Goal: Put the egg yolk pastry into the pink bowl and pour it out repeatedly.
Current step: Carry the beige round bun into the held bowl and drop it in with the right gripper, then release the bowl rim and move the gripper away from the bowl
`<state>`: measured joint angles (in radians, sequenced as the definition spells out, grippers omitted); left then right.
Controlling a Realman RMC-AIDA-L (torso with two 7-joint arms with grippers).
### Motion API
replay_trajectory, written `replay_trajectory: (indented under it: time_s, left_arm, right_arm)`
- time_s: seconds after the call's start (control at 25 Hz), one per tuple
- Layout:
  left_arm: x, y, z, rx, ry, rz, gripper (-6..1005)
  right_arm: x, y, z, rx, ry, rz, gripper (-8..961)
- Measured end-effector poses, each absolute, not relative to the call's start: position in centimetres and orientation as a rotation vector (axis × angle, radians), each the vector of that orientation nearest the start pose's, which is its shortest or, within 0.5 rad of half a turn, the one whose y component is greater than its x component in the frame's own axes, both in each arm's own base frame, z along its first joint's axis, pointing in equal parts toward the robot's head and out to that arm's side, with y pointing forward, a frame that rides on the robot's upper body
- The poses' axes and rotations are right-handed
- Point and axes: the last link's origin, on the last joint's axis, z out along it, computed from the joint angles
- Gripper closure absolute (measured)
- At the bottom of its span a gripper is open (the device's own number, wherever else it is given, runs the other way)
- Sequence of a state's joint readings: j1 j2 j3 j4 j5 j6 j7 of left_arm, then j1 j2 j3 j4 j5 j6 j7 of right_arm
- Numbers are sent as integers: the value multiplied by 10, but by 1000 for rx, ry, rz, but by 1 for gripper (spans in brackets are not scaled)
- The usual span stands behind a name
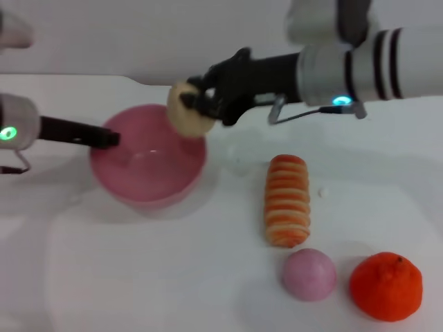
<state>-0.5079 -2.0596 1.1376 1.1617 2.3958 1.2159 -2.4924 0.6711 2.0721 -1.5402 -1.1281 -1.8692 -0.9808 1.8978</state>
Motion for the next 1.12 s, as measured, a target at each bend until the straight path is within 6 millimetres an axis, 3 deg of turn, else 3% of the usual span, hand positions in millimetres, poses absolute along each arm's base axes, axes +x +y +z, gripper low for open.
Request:
replay_trajectory:
  time_s: [0.28,0.6,0.72,0.88,0.96,1.12]
  left_arm:
    - [-216,393,14,-2358,-1154,-24,999]
    - [-212,393,12,-2363,-1161,-24,999]
    - [-212,387,3,-2392,-1167,-1,999]
    - [-215,375,-14,-2435,-1197,22,999]
    - [-219,370,-27,-2456,-1213,43,999]
    - [-222,370,-33,-2454,-1229,53,999]
  right_arm:
    - [75,375,-62,-2896,99,327,767]
    - [88,373,-46,-2842,149,322,516]
    - [98,380,-30,-2762,215,372,443]
    - [121,389,-8,-2662,338,418,443]
    - [129,390,-3,-2635,380,432,443]
    - [139,390,0,-2611,433,448,442]
